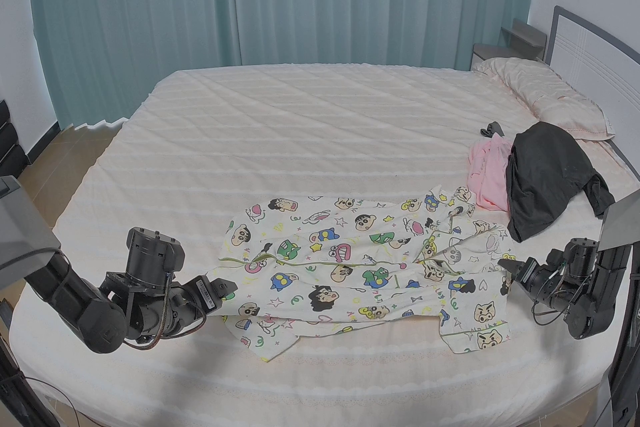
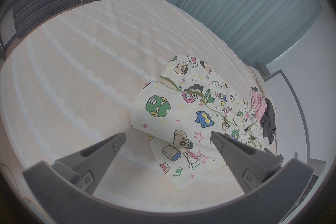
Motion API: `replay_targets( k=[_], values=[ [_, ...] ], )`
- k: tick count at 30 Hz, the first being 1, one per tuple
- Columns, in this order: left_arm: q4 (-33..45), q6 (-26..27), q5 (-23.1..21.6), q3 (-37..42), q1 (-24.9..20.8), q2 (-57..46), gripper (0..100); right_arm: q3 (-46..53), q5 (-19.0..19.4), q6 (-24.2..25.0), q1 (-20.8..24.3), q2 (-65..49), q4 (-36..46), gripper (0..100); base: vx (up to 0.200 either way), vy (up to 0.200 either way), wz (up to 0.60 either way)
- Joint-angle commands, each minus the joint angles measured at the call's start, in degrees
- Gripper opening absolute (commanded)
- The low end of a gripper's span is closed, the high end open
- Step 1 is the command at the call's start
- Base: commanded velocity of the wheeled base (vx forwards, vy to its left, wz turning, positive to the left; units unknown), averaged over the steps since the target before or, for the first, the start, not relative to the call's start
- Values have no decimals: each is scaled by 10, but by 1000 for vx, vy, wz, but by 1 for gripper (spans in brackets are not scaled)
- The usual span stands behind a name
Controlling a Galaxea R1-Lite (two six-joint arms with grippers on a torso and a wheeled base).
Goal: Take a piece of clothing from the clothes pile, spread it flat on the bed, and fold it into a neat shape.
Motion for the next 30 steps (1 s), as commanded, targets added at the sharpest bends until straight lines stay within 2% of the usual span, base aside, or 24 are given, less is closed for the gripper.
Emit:
replay_targets(
  k=[1,3,6,7,8,10,16,24,26,30],
  values=[
    [0,0,1,1,0,3,100,35,9,-14,-35,-52,0,100,0,0,0],
    [0,0,1,1,0,3,100,49,11,-22,-41,-63,2,100,0,0,0],
    [0,0,1,1,0,3,100,114,30,-73,-39,-67,-4,100,0,0,0],
    [0,0,1,1,0,3,100,116,31,-76,-39,-66,-4,100,0,0,0],
    [0,0,1,1,0,3,100,137,40,-105,-34,-61,-4,100,0,0,0],
    [0,0,1,2,0,2,100,156,44,-124,-29,-69,-4,100,0,0,0],
    [-4,0,1,3,-3,2,100,196,89,-130,3,-83,-4,100,0,0,0],
    [-24,1,2,16,-3,-3,100,196,88,-141,7,-52,3,100,0,0,0],
    [-25,2,2,16,-4,-3,100,196,87,-164,8,-32,3,100,0,0,0],
    [-25,2,2,16,-4,-3,100,196,87,-169,8,-31,10,100,0,0,0]
  ],
)
